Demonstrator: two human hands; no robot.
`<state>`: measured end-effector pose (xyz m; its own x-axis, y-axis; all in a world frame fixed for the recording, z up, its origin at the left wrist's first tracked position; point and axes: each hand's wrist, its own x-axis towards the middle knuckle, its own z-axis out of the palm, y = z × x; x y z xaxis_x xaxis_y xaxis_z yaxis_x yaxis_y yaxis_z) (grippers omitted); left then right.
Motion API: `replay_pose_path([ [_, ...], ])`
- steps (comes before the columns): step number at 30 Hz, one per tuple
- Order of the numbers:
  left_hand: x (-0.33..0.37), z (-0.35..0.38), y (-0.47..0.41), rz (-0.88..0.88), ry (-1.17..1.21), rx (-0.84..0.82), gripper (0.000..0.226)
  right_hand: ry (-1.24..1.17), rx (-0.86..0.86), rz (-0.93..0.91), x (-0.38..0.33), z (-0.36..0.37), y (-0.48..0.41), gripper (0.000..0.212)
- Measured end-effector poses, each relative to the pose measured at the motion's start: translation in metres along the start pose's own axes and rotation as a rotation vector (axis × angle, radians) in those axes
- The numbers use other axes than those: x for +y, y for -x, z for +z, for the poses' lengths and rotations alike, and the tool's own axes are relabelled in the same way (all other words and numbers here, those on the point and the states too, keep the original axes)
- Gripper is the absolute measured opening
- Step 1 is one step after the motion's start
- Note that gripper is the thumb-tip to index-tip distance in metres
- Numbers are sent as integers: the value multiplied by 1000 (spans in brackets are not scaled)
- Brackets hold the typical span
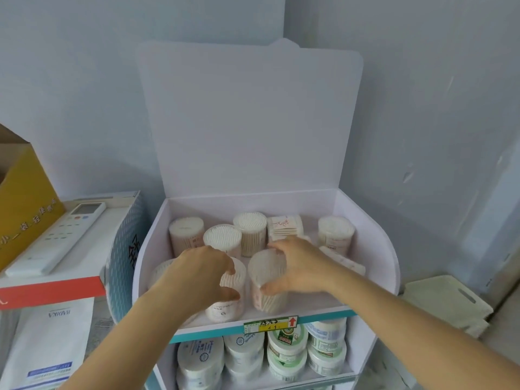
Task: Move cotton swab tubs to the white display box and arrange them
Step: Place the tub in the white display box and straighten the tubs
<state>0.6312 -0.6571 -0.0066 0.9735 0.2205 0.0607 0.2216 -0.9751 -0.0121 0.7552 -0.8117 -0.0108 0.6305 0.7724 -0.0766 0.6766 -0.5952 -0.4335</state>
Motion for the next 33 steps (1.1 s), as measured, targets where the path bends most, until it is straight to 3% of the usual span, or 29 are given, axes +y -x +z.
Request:
replay_pose_path([
  [3, 2, 0, 0, -8, -10, -25, 54, -50, -14, -25, 8, 2, 3, 96],
  [9, 8, -1, 0, -52, -1, -29, 61, -154, 248, 123, 52, -55, 17, 66],
  [13, 15, -2, -2, -63, -29, -10, 62, -142, 220, 233, 79, -58, 25, 71],
  [19, 24, -5, -3, -12, -170, 77, 60, -181, 183, 235, 87, -48, 32, 82],
  [24, 37, -6, -11, 126, -25, 184, 56, -67, 122, 261, 89, -45, 32, 90],
  [29, 47, 7, -24, 243, -25, 143, 57, 133, -42, 337, 96, -21, 34, 99],
  [33, 49, 18, -26, 260, -20, 131, 51, 56, 30, 366, 101, -17, 39, 101],
])
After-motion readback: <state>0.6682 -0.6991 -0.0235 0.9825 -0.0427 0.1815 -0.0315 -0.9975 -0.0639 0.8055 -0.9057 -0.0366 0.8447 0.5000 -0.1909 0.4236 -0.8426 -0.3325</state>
